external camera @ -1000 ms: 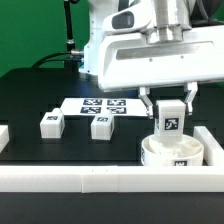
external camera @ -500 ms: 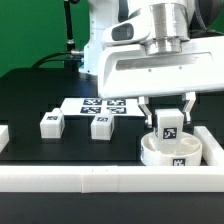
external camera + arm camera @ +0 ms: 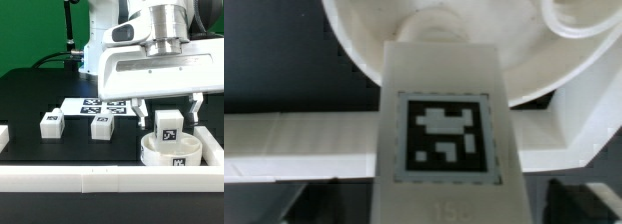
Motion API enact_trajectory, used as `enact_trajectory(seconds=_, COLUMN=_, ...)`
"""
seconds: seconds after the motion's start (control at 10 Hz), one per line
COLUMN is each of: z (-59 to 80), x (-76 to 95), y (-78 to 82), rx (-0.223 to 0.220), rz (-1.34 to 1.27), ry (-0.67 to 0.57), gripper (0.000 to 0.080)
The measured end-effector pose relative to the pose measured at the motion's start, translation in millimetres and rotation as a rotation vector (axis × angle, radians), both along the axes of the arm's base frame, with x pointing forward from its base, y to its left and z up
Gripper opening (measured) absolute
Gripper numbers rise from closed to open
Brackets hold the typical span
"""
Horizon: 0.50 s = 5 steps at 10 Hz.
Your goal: Assemble stool
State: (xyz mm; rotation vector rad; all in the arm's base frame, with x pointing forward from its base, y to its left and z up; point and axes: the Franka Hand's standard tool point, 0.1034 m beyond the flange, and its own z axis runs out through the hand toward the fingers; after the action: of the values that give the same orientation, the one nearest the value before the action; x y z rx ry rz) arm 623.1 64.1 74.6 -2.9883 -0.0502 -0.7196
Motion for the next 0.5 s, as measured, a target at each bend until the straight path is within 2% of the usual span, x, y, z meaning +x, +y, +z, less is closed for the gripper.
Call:
enact_trajectory(seconds=0.1, z=4.8, x=1.9, y=-0.9, rx=0.0, rz=0.0, ry=0.0, gripper=0.0627)
enact_trajectory(seconds=0.5, z=23.8, x=7.3, y=-5.1, rx=-0.002, rz=0.003, ry=0.004, gripper=0.0649)
